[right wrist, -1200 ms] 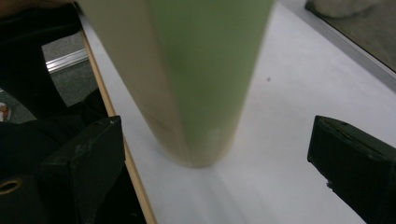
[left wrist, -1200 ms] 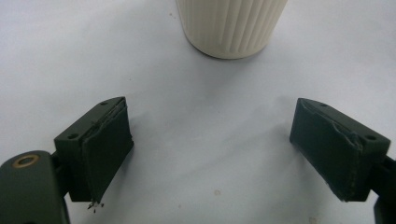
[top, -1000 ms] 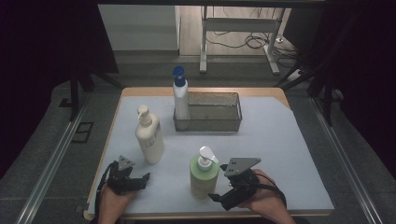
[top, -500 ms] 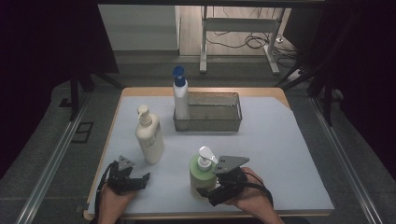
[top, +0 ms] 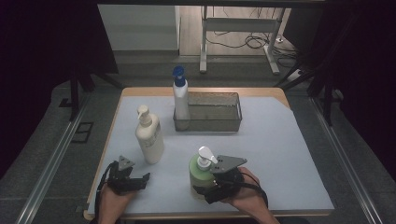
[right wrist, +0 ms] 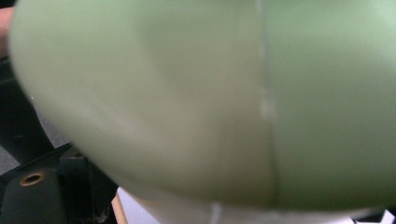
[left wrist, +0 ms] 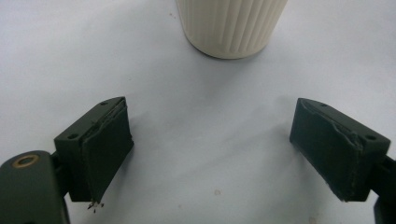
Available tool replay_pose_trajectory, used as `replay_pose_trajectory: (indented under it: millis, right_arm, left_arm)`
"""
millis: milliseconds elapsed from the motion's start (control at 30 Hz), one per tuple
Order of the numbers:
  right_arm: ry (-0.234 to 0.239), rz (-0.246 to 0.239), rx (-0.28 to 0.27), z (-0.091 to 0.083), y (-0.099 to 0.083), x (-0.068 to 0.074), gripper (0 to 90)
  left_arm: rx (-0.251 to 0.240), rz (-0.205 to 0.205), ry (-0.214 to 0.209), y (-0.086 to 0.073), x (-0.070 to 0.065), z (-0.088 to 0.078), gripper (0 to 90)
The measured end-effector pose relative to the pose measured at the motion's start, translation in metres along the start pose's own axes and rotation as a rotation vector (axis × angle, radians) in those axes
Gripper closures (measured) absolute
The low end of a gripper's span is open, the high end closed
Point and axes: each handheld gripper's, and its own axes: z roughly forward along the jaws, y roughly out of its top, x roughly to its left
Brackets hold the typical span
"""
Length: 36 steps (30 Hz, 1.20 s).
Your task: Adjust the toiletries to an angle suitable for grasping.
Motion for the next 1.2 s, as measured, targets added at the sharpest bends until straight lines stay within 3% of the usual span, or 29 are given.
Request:
replay_pose_trajectory:
  millis: [433,700,1200]
  right_arm:
    - [-0.033,0.002,0.034,-0.004,0.004,0.001,11.5]
    - [-0.033,0.029,0.027,-0.013,0.012,-0.011,11.5]
    - [-0.089,0.065,0.007,-0.017,0.036,-0.036,11.5]
  left_arm:
    - [0.002,0.001,0.0,0.0,0.0,0.0,12.2]
    - [0.001,-0.001,-0.001,0.0,0.0,0.0,12.2]
    - [0.004,0.002,-0.002,0.0,0.0,0.0,12.2]
